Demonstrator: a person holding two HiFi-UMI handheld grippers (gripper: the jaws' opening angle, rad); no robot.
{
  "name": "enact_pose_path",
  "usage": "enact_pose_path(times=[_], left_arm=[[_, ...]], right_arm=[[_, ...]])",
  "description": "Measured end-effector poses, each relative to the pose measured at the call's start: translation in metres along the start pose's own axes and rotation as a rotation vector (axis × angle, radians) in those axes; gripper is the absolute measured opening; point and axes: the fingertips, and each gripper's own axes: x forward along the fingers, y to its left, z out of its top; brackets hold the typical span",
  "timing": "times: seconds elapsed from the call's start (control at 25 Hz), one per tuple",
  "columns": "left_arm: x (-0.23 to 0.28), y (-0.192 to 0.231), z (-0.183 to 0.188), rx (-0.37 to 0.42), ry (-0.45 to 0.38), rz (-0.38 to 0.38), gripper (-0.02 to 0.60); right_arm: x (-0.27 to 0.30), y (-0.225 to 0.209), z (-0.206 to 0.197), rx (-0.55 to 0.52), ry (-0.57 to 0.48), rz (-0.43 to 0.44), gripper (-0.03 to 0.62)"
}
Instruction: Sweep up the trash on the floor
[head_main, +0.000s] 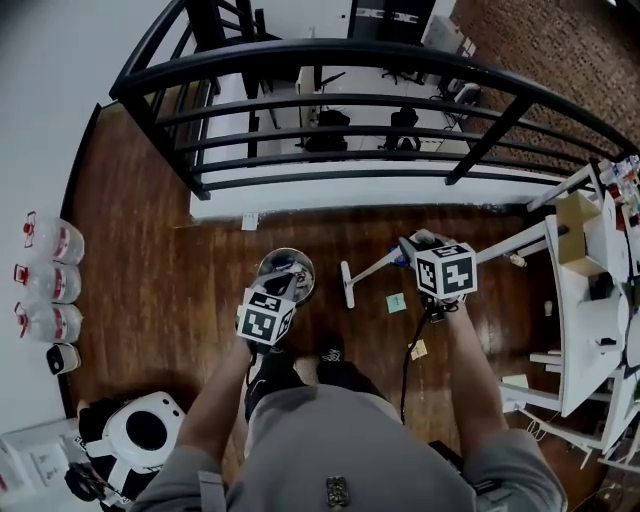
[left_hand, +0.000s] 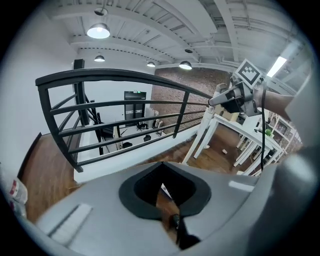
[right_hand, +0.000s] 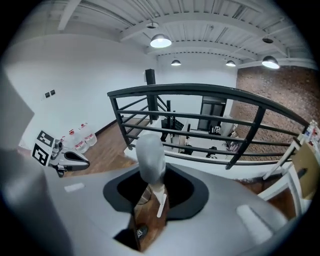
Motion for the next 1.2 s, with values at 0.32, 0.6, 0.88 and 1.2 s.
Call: enact_pose_path(times=[0.32,0.6,0.88,1.2], left_arm=[[-0.009,0.125,0.014,-0.050,-0.029,0.004,0.006],[-0.023,0.252,0.027,-0.066,-0.015,0.007,0.006],[-0.049,0.339,0.028,-0.116,-0.010,0.087,0.006],[-0.060,0.389,0.011,-0.179,0.010,0.142,0.006]], right_arm=[[0.082,0.068,0.107,-0.087,-0.026,0.001,0.097],[0.171,0.154,0.197,-0.139,-0.046,0.007,0.097],[0.237,0.226,0.248,-0.164,-0.047,0.104,0.097],[0.307,0.279,0.279,-0.087,-0.094,0.194,0.098]])
